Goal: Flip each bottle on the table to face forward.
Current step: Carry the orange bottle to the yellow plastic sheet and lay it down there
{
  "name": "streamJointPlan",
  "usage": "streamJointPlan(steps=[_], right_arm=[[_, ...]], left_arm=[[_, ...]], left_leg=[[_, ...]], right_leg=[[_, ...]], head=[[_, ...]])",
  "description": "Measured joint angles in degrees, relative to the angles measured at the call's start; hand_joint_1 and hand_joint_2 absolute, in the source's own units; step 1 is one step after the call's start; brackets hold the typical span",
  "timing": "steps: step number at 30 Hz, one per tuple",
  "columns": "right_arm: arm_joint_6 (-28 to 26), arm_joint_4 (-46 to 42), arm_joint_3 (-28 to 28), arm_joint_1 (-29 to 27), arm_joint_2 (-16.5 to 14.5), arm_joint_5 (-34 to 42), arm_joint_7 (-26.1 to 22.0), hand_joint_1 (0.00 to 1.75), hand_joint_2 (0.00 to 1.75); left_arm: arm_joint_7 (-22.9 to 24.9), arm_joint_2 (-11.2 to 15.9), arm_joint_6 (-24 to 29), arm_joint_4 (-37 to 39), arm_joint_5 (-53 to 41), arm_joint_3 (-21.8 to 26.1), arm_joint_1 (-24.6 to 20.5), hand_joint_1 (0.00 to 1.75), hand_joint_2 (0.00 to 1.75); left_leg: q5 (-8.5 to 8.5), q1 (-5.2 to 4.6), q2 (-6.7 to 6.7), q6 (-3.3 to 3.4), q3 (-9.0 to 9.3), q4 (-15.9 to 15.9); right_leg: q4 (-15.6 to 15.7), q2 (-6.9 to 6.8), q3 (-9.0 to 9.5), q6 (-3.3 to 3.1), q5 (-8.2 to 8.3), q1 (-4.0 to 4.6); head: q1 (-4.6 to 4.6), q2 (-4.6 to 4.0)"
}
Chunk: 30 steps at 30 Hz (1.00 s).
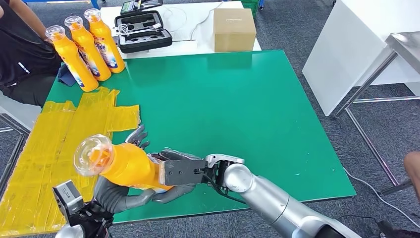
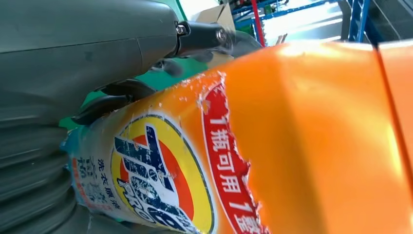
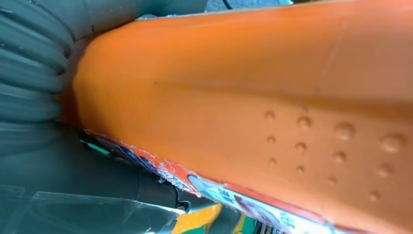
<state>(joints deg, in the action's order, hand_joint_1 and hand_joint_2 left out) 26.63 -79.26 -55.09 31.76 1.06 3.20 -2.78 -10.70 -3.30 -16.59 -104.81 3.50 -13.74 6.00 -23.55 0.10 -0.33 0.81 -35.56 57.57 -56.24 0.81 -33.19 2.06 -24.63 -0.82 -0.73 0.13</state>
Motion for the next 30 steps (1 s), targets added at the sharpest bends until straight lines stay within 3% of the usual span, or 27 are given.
streamJointPlan(steps=[23,24,26,28,30], right_arm=[[0.3,0.6,-1.1,0.2,0.3,0.2,-0.3,1.73,1.75],[0.3,0.6,-1.1,0.2,0.3,0.2,-0.3,1.62,1.75],[0.2,0.6,-1.1,0.2,0.3,0.0,-0.3,0.75,1.75],[0.1,0.6,-1.1,0.2,0.4,-0.4,-0.3,0.00,0.87],[-0.2,0.6,-1.1,0.2,0.5,-0.8,-0.3,0.00,0.00]], left_arm=[[-1.3,0.6,-0.7,0.5,0.1,0.1,-0.1,1.75,1.75],[-1.3,0.6,-0.7,0.5,0.1,0.1,-0.1,1.75,1.75],[-1.4,0.6,-0.7,0.5,0.2,0.1,-0.1,1.75,1.75],[-1.5,0.6,-0.7,0.5,0.3,0.1,-0.1,1.75,1.75],[-1.5,0.6,-0.2,0.6,-0.2,0.2,-0.2,1.75,1.75]], left_leg=[[0.00,0.00,0.02,0.00,0.00,0.0],[0.00,0.00,0.02,0.00,0.00,0.0],[0.00,0.00,0.02,0.00,0.00,0.0],[0.00,0.00,0.02,0.00,0.00,0.0],[0.00,0.00,0.02,0.00,0.00,0.0]], right_leg=[[0.0,0.00,-0.01,0.00,0.00,0.00],[0.0,0.00,-0.01,0.00,0.00,0.00],[0.0,0.00,-0.02,0.00,0.00,0.00],[0.0,0.00,-0.02,0.00,0.00,0.00],[0.0,0.00,-0.02,0.00,0.00,0.00]], head=[[-0.01,0.00],[-0.01,0.00],[-0.01,0.00],[-0.02,0.00],[-0.02,0.00]])
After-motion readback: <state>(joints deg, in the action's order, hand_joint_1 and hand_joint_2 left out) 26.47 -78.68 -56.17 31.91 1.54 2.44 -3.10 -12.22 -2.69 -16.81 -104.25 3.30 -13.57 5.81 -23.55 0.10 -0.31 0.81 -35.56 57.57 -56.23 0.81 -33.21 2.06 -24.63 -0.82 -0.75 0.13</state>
